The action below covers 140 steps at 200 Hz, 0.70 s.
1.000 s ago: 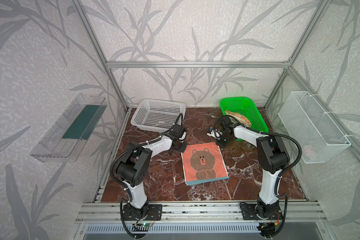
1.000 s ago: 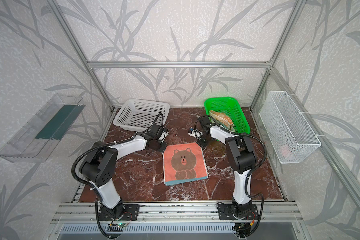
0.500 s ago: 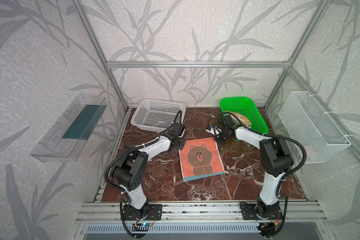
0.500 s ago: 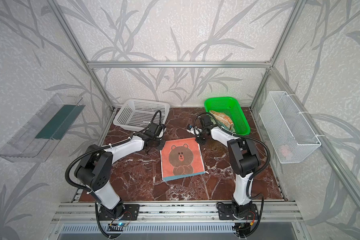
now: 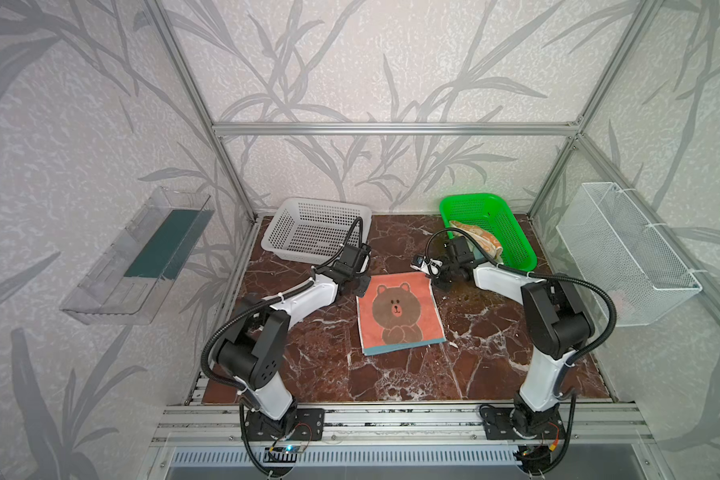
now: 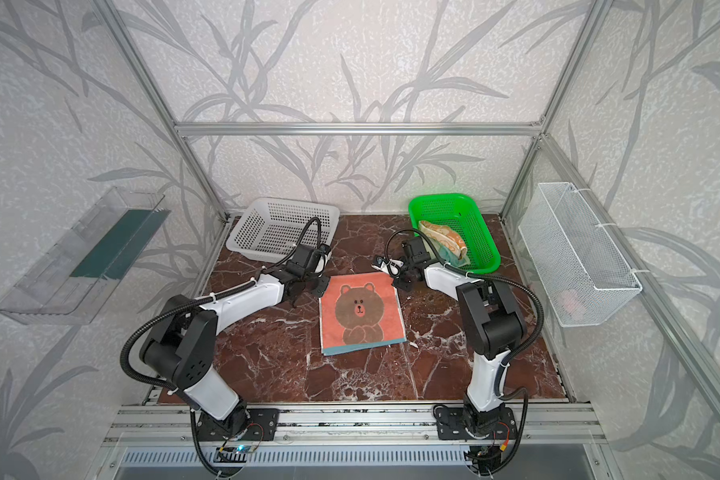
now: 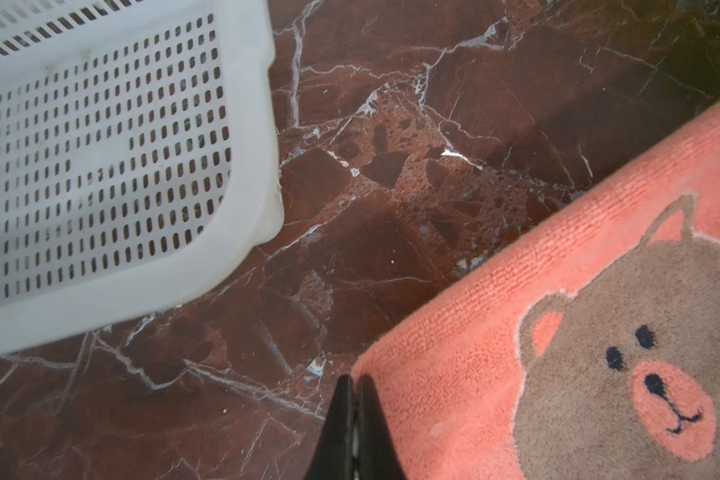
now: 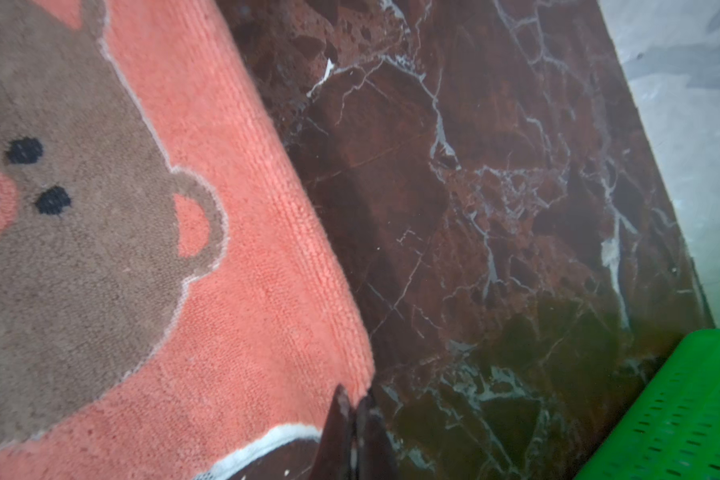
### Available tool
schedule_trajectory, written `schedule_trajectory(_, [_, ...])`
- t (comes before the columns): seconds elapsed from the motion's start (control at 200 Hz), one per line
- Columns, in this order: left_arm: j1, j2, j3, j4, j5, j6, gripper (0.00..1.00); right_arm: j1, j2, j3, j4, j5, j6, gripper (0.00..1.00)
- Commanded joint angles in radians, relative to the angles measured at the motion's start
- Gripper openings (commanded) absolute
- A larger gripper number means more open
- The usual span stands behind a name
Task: Fold and stack the towels
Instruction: 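Fold the far edge over toward the robot with both grippers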
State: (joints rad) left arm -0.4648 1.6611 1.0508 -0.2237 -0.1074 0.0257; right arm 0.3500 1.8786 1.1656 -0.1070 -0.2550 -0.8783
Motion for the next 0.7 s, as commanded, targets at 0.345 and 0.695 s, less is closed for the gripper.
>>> schedule_trajectory(0.345, [0.005,-0.061,-0.044,0.127,-0.077,0.135,0.00,-0.034,-0.014,0.040,0.093,-0.012,-0.066,0.00])
schedule_trajectory(0.695, [0.009,0.029,-0.015,0.234,-0.156,0.248,0.00,-0.043,0.053,0.098,0.146,-0.007,-0.057,0.00])
